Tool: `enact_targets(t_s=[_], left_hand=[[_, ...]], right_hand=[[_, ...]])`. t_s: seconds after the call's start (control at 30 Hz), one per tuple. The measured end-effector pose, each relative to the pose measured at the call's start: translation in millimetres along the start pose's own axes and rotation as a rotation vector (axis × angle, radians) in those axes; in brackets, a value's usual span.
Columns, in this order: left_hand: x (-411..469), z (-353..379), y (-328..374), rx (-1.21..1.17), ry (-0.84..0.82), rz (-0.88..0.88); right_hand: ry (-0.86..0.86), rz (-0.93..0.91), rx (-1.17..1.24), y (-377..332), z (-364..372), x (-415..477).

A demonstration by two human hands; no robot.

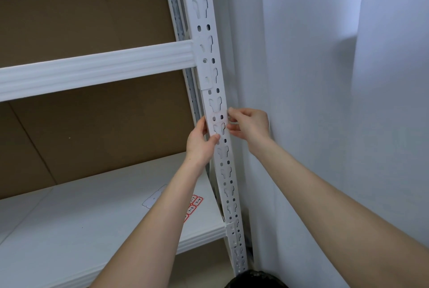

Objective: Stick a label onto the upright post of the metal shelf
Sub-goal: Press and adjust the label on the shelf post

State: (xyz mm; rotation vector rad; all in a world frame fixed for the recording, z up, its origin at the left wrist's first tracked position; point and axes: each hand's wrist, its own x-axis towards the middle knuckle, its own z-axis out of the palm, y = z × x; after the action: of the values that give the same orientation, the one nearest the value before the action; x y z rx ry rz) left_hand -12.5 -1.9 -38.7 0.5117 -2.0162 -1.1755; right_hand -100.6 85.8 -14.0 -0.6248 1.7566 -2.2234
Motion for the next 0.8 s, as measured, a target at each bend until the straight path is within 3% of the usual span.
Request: enact_targets(t_s=[0.23,0.8], left_hand=[[-0.7,0.0,1.0,-0.016,-0.002,0.012],[0.3,1.0,0.6,-0.016,0.007,-0.007]], right_hand=[[0.082,-0.166,-0.335,-2.0,10.0,2.6],[0.061,-0.169,-0.298,-3.9,7.8,0.7]])
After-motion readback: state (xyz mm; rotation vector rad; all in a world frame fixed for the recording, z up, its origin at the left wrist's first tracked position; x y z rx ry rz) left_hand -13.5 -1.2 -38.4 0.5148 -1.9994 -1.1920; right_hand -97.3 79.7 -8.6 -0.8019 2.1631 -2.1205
